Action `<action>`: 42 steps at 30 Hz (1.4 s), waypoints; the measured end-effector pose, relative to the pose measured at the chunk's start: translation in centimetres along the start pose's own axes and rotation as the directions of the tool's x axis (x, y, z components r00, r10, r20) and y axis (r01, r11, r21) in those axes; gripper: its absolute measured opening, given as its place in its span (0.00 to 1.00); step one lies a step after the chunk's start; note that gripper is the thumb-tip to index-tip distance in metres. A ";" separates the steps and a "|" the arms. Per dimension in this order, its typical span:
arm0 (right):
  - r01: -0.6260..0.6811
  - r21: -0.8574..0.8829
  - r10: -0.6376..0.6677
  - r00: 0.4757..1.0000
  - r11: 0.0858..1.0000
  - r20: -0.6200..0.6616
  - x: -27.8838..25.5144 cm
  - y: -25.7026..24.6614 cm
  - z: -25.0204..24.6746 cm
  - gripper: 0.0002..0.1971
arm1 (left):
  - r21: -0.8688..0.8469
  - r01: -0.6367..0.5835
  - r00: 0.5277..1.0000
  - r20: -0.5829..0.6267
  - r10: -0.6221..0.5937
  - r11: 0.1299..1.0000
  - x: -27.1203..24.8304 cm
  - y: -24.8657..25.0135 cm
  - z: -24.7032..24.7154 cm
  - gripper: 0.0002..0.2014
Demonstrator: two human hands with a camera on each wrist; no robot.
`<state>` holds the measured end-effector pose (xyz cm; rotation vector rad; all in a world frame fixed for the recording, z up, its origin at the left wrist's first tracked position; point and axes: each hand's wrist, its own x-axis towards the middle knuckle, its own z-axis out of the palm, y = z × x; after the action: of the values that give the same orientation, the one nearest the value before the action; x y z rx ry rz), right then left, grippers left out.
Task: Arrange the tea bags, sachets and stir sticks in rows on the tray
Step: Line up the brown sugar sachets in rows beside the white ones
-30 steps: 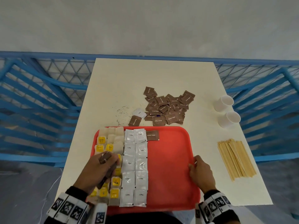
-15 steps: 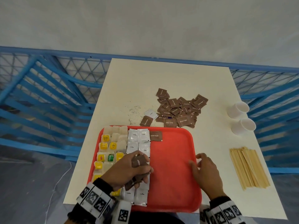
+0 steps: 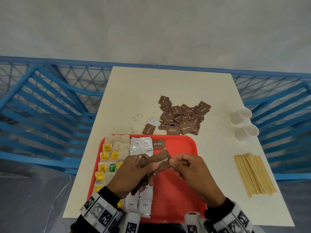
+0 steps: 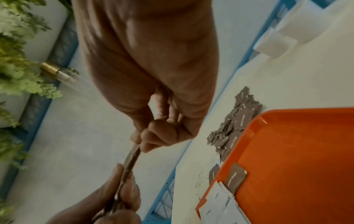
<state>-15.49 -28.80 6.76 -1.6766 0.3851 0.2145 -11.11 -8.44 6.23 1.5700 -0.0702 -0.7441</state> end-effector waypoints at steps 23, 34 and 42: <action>-0.088 0.069 0.084 0.994 0.994 0.065 0.2 1.9 -0.1 0.05 | -0.037 0.029 0.999 0.032 -0.028 0.999 1.0 -1.5 0.0 0.18; -0.194 -0.167 0.166 0.972 0.967 -0.169 12.9 6.6 -2.2 0.02 | 0.050 0.167 0.983 -0.083 -0.163 0.985 2.0 -3.5 -1.4 0.16; -0.266 -0.349 0.179 0.948 0.899 -0.262 17.3 9.6 -2.2 0.10 | 0.026 0.251 0.962 -0.115 -0.246 0.968 0.6 -5.0 -2.8 0.15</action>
<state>-3.24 -34.15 -8.00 -2.0484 0.7482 0.2848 -11.20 -5.44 1.32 1.6746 0.1989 -0.8528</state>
